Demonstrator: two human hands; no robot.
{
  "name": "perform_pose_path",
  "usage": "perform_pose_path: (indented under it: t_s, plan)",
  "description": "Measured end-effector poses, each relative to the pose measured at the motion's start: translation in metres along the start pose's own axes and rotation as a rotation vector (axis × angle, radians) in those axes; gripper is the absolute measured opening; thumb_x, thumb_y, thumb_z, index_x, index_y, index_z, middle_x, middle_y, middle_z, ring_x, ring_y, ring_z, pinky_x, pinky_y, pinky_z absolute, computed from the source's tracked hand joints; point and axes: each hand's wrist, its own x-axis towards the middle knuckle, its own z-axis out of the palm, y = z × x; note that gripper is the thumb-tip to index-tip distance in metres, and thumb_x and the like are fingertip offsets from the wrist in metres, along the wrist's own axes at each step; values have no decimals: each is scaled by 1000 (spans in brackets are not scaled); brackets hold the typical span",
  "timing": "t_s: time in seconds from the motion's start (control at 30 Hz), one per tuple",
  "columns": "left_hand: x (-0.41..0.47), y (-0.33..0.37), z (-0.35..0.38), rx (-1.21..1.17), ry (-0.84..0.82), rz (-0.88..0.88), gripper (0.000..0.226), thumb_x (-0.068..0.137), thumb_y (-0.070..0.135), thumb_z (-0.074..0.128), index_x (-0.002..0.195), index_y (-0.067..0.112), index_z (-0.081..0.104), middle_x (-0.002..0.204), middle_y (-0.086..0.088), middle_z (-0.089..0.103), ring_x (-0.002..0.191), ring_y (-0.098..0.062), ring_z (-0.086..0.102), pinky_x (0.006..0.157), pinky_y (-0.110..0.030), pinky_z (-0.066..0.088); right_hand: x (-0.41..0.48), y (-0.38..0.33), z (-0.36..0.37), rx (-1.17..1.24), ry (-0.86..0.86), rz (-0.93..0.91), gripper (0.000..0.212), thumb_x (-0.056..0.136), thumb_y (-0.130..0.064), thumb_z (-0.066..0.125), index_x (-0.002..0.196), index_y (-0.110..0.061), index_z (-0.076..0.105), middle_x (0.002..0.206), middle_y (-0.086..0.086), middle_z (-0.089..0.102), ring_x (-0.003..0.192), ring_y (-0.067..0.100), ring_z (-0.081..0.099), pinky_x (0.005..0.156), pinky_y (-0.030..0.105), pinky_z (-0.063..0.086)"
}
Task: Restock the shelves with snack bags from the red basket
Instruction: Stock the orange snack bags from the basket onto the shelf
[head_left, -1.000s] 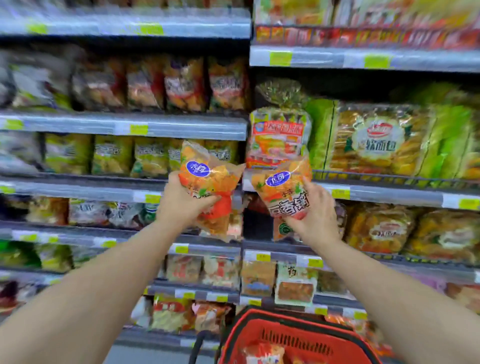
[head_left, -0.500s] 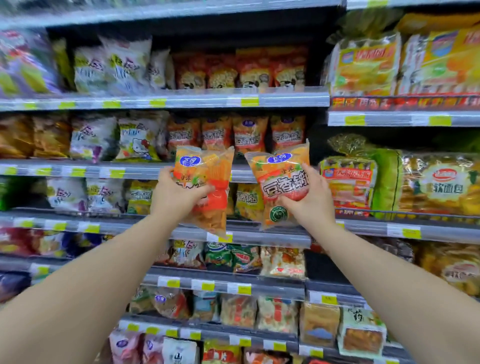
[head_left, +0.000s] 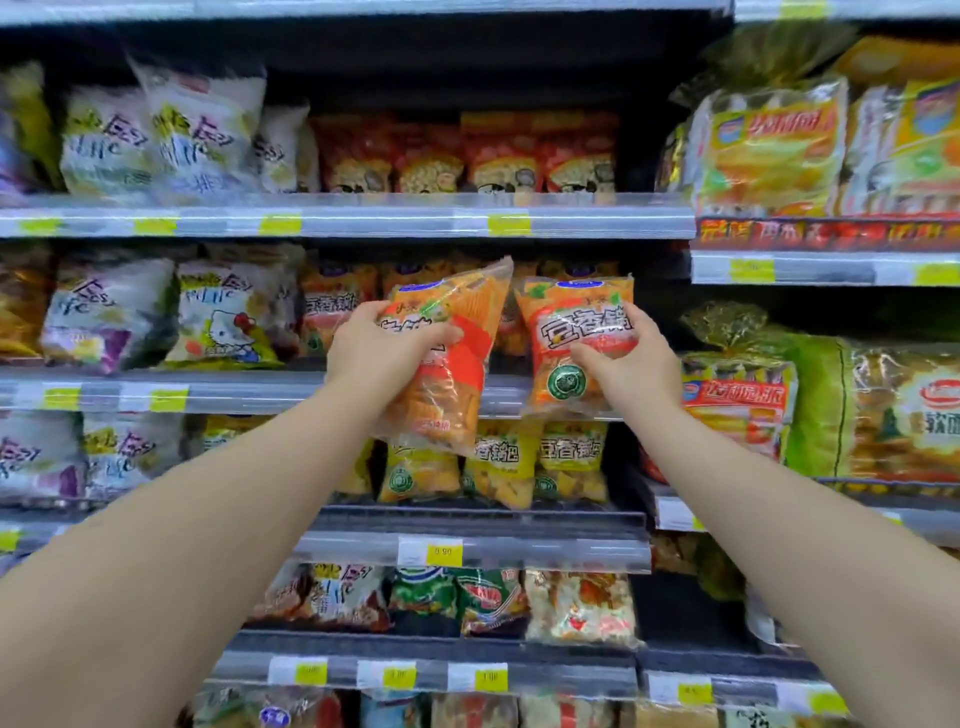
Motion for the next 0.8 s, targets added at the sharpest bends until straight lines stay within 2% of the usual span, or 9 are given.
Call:
perform_pose_path:
  t_s: [0.13,0.23,0.33,0.5,0.57,0.67,0.8]
  plan:
    - [42,14,28,67,-35,16,110,27,76,74,127,35,50,117,5,59,104,-23,59,92,-46,49,45,8,25,-38,46,20,80,72,-51,73,141,-28,38,136,-2,51,121,20,50,92,31,39]
    - [70,14,48,95,-66,39,109,27,75,73,126,35,52,114,7,59,102,-21,58,92,-44,49,80,14,44,-37,66,0,79,71,-47,76,137,-27,39,129,-1,54,112,20,55,93,36,47]
    - [94,9,63,104,-91,52,109,27,74,73,126,34,52,116,7,59,102,-21,58,92,-43,49,110,25,65,-121,114,-44,74,70,-37,77,132,-21,40,124,4,53,109,26,57,91,45,49]
    - [118,-4,82,122,-111,52,118,27,77,69,133,29,48,123,1,58,109,-26,57,94,-45,47,142,56,97,-235,79,-25,68,71,-26,82,125,-14,43,121,9,52,106,31,58,90,47,49]
    - [124,-3,88,126,-121,68,120,26,78,68,134,27,47,125,0,57,111,-27,56,95,-46,47,149,62,104,-309,59,-29,67,71,-32,82,122,-13,43,120,10,51,109,32,55,91,49,47]
    - [127,-3,96,102,-127,81,121,30,78,68,136,25,45,130,-1,53,116,-26,53,97,-46,46,150,64,107,-540,28,16,71,70,-53,76,121,-16,40,124,9,51,121,31,46,94,49,42]
    - [128,-10,104,-51,-135,20,116,35,73,74,136,26,44,131,0,53,118,-27,52,98,-45,46,139,59,100,-702,-84,102,84,75,-69,59,137,-20,28,145,10,33,137,30,25,101,50,31]
